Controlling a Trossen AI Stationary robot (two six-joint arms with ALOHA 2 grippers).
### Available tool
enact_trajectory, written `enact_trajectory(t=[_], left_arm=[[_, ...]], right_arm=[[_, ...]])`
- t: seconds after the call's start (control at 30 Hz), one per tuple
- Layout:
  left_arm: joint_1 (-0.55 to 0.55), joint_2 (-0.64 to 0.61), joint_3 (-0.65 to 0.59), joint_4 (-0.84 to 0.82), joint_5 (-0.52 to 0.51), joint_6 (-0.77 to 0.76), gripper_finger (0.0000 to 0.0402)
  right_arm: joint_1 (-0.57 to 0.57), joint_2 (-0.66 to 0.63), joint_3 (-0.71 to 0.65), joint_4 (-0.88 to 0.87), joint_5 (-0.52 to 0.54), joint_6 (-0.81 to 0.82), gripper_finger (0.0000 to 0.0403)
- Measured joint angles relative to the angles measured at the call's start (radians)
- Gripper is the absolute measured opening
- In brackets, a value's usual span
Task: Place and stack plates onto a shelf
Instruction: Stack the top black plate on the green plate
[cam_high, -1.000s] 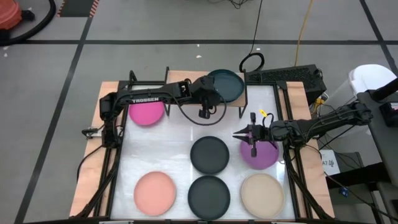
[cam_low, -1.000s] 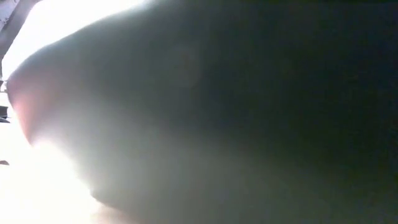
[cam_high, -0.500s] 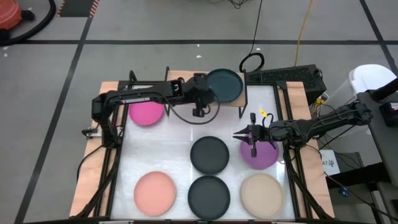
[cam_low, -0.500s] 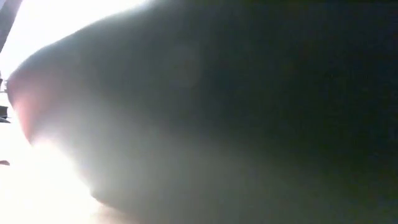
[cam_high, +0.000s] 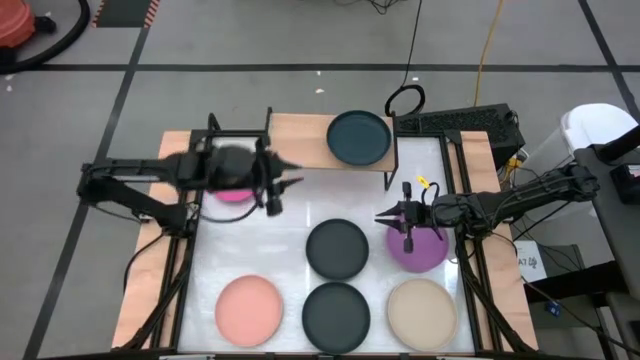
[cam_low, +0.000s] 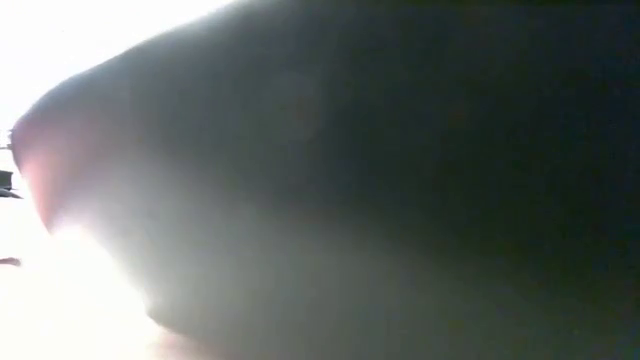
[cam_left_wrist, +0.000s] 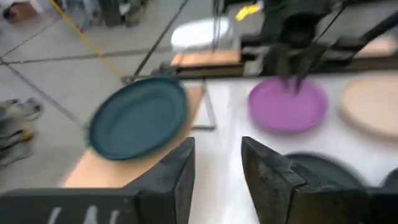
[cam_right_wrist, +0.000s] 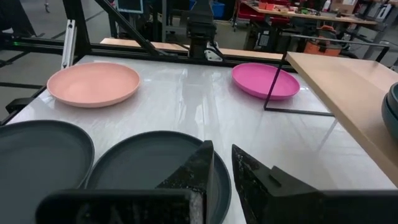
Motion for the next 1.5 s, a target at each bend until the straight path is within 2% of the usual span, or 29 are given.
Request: enact_trajectory(t=[0.13, 0.23, 0.3, 0.37, 0.67, 0.87, 1.0, 1.1, 1.33, 1.5], left_arm=[[-0.107, -0.057, -0.343, 0.468, 0.000, -0.032, 0.0119], [-0.149, -0.051, -0.527, 0.786, -0.036, -0.031, 0.0118], [-0.162, -0.045, -0.598, 0.915, -0.046, -0.032, 0.0118], [-0.163, -0.044, -0.645, 0.965, -0.061, -0.032, 0.0118], [-0.127, -0.045, -0.658, 0.989, -0.081, -0.006, 0.0117], [-0.125, -0.044, -0.658, 0.990, -0.080, -0.001, 0.0117], [-0.125, -0.044, -0.658, 0.990, -0.080, -0.002, 0.0117], [-0.125, -0.044, -0.658, 0.989, -0.080, -0.009, 0.0117], [-0.125, -0.044, -0.658, 0.989, -0.079, -0.009, 0.0117], [-0.125, -0.044, -0.658, 0.989, -0.079, -0.029, 0.0117]], right_arm=[[0.000, 0.000, 0.000, 0.001, 0.000, 0.000, 0.0045], [0.000, 0.000, 0.000, 0.001, 0.001, 0.000, 0.0045], [0.000, 0.000, 0.000, 0.001, 0.002, 0.008, 0.0045], [0.000, 0.000, 0.000, 0.002, 0.001, 0.033, 0.0045], [-0.002, 0.074, 0.052, -0.006, -0.022, -0.038, 0.0045], [-0.001, 0.202, 0.162, -0.072, -0.165, -0.061, 0.0052], [0.019, 0.309, 0.175, -0.048, -0.310, -0.100, 0.0071], [0.045, 0.393, 0.175, -0.037, -0.369, -0.105, 0.0089], [0.100, 0.590, 0.176, 0.017, -0.367, -0.106, 0.0131], [0.105, 0.698, 0.176, 0.076, -0.367, -0.100, 0.0146]])
